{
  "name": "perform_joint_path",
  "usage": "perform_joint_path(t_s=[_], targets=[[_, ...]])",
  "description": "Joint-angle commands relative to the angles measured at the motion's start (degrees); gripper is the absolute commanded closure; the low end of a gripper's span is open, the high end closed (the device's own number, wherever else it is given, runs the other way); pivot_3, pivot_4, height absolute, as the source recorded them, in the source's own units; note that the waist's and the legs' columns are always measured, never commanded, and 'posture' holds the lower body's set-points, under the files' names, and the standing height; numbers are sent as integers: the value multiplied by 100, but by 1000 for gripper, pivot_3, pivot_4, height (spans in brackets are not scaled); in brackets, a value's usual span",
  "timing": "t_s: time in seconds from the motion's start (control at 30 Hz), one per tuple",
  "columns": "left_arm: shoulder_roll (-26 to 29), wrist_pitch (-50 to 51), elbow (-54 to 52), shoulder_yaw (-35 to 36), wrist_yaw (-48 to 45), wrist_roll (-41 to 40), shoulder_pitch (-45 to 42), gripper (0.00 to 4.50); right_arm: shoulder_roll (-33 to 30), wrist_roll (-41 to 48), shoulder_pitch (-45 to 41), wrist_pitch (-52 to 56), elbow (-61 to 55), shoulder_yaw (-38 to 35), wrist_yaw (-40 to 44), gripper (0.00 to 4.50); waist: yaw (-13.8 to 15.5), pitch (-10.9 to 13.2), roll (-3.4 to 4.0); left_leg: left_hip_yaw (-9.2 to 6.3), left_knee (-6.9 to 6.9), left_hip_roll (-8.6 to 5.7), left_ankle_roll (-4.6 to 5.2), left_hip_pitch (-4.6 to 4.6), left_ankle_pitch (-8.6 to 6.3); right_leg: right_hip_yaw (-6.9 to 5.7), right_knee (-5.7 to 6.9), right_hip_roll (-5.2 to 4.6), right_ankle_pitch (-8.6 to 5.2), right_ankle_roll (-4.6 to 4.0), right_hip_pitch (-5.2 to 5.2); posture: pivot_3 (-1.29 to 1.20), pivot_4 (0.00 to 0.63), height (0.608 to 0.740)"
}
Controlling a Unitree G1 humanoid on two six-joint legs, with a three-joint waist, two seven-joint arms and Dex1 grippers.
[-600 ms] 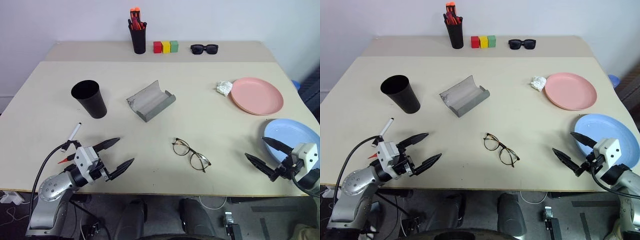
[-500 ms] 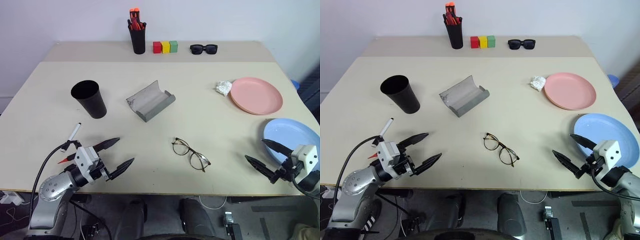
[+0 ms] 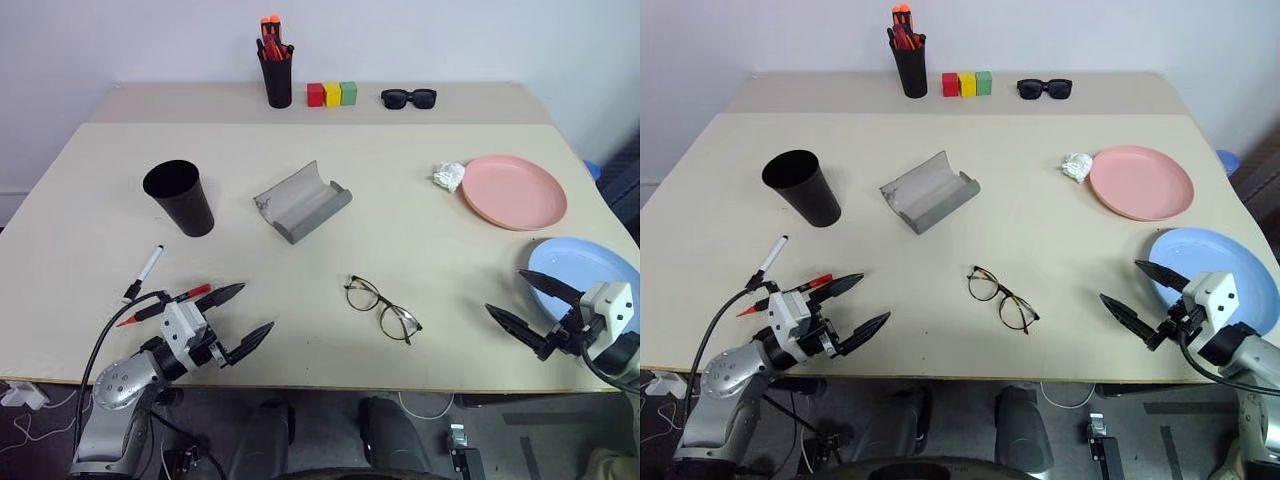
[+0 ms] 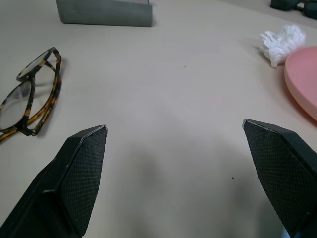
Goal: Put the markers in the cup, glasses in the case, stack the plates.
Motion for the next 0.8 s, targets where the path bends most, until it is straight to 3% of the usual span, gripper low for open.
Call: perform_joint_path(t_s=[0.03,0.3,0.47,0.8], targets=[[43,-130,-114,35,39,28,31,0,-20,115,-33,61,-196,-7,-24,26,4,0,-1,0,1,0,0,0,0,0,0,0,0,0,0,0,150,740],[167,-66,-255,247,204,-53,177,0,79,66,-14,207,-525,323,-105,26,2,0,0,0,1,0,0,-1,0,0,0,0,0,0,0,0,150,740],[-81,584,-472,362,884,-353,39,0,-174,-106,-141,-11,-899,947,427,26,5,0,-1,0,4,0,0,-1,0,0,0,0,0,0,3,0,150,740],[-159,2133,-1300,625,1802,-1067,-146,0,-167,67,-2176,108,-517,2041,1379,26,-11,4,-7,-6,13,-1,0,-1,0,-3,12,2,2,6,2,0,150,740]])
